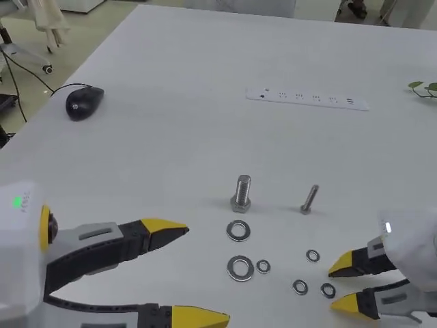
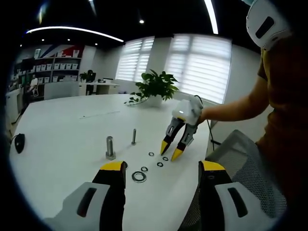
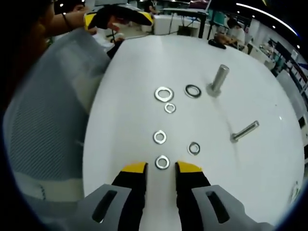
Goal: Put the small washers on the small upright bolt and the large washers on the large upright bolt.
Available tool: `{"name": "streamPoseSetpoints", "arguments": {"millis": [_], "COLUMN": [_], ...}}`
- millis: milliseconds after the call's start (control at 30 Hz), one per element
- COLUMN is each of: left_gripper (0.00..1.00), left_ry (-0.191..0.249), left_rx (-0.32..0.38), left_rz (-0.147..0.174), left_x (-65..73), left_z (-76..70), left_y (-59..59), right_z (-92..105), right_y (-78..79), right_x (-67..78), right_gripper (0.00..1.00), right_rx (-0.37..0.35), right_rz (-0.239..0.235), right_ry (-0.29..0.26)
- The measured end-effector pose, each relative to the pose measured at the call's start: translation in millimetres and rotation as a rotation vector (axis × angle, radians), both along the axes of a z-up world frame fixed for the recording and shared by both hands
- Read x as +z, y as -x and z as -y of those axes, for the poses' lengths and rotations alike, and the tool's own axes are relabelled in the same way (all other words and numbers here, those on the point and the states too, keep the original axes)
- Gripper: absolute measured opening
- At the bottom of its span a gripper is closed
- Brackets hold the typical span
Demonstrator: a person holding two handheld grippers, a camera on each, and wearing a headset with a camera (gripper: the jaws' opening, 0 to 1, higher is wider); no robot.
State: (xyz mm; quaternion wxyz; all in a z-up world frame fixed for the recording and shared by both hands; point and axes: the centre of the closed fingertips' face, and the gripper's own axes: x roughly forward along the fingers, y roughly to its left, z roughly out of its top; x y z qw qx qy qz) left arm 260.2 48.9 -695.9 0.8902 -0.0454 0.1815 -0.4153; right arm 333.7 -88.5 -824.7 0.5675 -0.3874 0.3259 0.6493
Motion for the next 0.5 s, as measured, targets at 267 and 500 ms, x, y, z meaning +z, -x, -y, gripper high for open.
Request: {"name": "streamPoseSetpoints", "arguments": {"millis": [267,500], "left_gripper": [0.61,0.61], "left_ry": [0.005,0.012], "left_rx": [0.012,0.018], "left_rz": [0.013,0.016], "left_x": [2.2,2.7], "left_z": [-1.4,-1.4], "left_y": [-1.5,-0.1], "right_z": [-0.6,0.2], "right_y": [0.8,2.3], "right_x": [-2.3,-3.6], "right_gripper": [0.24,0.23], "right_rx": [0.045,0.117], "right_rz": [0.013,0.024], "right_ry": [0.035,0.104]}}
